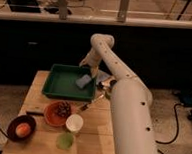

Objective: Place sponge in tray

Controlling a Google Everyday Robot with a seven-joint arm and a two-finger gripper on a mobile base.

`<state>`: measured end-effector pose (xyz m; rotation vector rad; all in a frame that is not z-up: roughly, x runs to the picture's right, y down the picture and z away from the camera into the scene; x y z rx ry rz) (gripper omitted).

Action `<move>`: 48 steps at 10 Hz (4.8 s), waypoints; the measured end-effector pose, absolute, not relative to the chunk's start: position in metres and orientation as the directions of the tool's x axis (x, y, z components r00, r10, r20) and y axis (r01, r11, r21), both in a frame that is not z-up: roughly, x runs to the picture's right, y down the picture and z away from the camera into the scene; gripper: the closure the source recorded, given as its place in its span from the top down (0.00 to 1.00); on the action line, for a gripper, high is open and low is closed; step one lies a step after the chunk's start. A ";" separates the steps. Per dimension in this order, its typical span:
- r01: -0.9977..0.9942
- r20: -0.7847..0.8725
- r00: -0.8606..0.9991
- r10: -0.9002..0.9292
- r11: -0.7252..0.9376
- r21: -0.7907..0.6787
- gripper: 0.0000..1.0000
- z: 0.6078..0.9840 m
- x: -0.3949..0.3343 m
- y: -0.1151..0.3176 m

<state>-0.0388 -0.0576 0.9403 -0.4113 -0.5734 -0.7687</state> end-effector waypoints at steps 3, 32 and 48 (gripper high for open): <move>0.744 0.618 0.582 -0.529 0.653 -0.141 0.17 0.942 -0.037 -0.060; 0.746 0.618 0.580 -0.531 0.651 -0.141 0.13 0.943 -0.039 -0.060; 0.746 0.619 0.580 -0.531 0.651 -0.141 0.13 0.943 -0.039 -0.060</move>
